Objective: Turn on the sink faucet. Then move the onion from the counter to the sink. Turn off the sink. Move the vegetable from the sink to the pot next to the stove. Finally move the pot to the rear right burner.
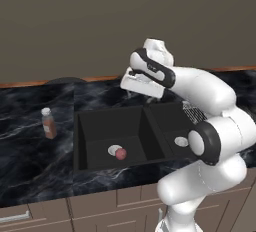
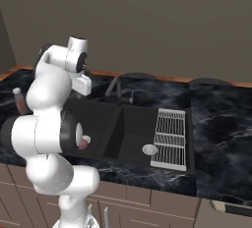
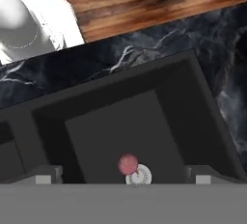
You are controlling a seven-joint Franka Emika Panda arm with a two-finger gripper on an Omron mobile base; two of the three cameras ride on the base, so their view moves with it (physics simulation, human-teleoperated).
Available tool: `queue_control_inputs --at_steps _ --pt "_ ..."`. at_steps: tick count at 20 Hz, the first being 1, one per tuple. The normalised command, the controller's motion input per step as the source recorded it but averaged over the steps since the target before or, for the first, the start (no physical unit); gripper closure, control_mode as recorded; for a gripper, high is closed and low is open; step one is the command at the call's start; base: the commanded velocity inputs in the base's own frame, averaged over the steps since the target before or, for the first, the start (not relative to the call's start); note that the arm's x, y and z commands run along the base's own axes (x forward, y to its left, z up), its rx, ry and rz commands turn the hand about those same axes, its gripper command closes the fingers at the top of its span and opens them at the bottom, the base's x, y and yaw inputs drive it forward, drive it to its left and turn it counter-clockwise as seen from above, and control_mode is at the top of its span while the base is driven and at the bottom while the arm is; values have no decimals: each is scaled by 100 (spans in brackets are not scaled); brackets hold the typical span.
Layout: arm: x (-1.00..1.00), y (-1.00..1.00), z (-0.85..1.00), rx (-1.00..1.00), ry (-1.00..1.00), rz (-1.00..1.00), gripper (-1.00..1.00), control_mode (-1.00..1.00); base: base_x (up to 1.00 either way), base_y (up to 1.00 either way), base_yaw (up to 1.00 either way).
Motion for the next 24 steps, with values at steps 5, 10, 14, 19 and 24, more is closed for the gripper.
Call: queue_control_inputs --at_steps 5,10,14,19,24 --pt "0 28 -35 -4 0 31 -100 -100 0 0 0" --pt "2 24 -40 -2 0 30 -100 -100 0 0 0" --pt "1 20 -47 -1 0 23 -100 -100 0 0 0" --pt "4 6 -53 -1 0 19 -100 -100 0 0 0" --pt "4 0 -53 0 -2 12 -100 -100 0 0 0"
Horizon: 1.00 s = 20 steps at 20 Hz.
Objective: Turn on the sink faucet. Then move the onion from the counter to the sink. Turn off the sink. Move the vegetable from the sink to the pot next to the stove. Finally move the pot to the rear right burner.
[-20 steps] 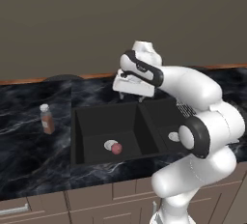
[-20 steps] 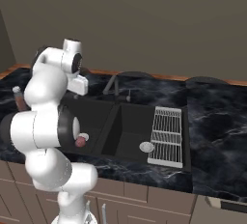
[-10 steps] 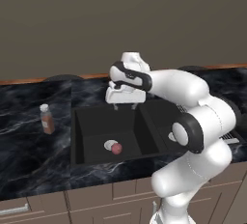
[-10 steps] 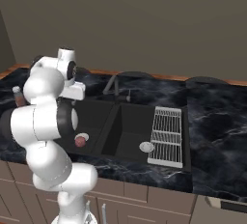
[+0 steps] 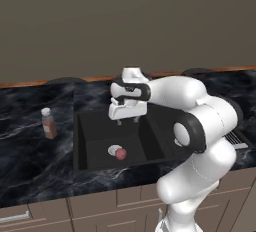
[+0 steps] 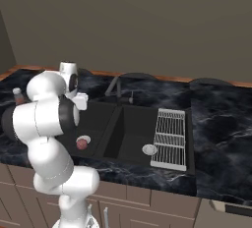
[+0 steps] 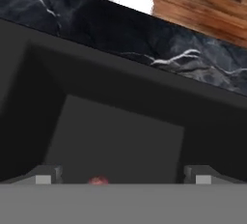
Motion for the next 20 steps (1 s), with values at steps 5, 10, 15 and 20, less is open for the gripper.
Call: queue_control_inputs --at_steps 5,10,15,20 --pt "6 1 -53 0 -3 9 -100 -100 0 0 0" --pt "14 2 -48 0 -2 8 -100 -100 0 0 0" --pt "11 -1 -39 0 0 8 -100 -100 0 0 0" --pt "19 2 -40 0 -2 8 -100 -100 0 0 0"
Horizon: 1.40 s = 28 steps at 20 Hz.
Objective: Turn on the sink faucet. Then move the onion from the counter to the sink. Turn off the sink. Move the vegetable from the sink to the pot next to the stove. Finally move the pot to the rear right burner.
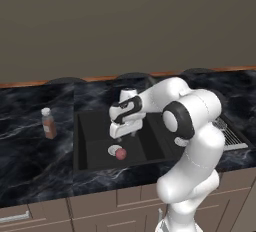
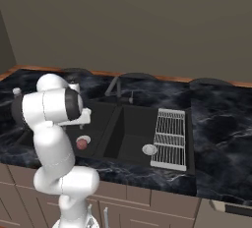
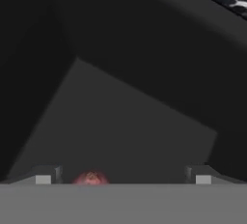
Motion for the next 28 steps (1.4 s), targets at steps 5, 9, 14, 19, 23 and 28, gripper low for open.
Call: queue_control_inputs --at_steps 5,9,14,19,23,28 --pt "29 0 -39 0 -2 8 -100 -100 0 0 0" --pt "29 0 -37 0 -3 6 -100 -100 0 0 0" --pt "43 1 -30 2 -1 4 -100 -100 0 0 0" --pt "30 2 -33 3 -1 4 -100 -100 0 0 0" --pt "10 3 -34 0 -1 2 -100 -100 0 0 0" --pt "5 10 -29 0 0 -1 -100 -100 0 0 0"
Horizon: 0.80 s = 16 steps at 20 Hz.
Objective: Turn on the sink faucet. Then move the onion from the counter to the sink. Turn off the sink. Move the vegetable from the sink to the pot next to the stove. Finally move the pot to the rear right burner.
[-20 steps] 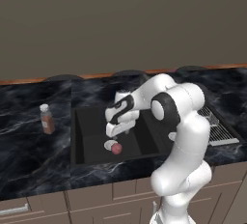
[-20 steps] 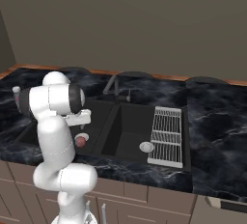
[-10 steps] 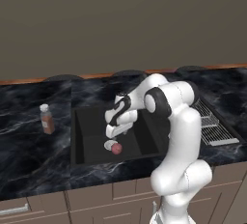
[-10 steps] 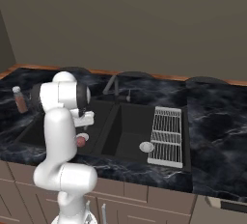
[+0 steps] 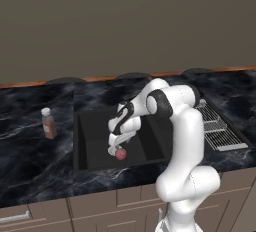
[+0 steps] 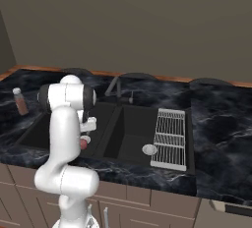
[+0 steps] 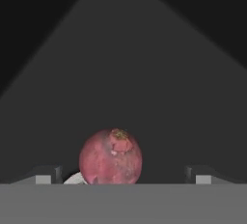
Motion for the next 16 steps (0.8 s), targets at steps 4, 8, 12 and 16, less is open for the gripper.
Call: queue_control_inputs --at_steps 4,8,12,16 --pt "2 5 -25 0 0 -3 -100 -100 0 0 0" --pt "0 4 -20 0 0 -2 -100 -100 0 0 0" --pt "0 5 -23 0 0 -2 -100 -100 0 0 0" --pt "0 6 -23 0 -1 -2 -100 -100 0 0 0"
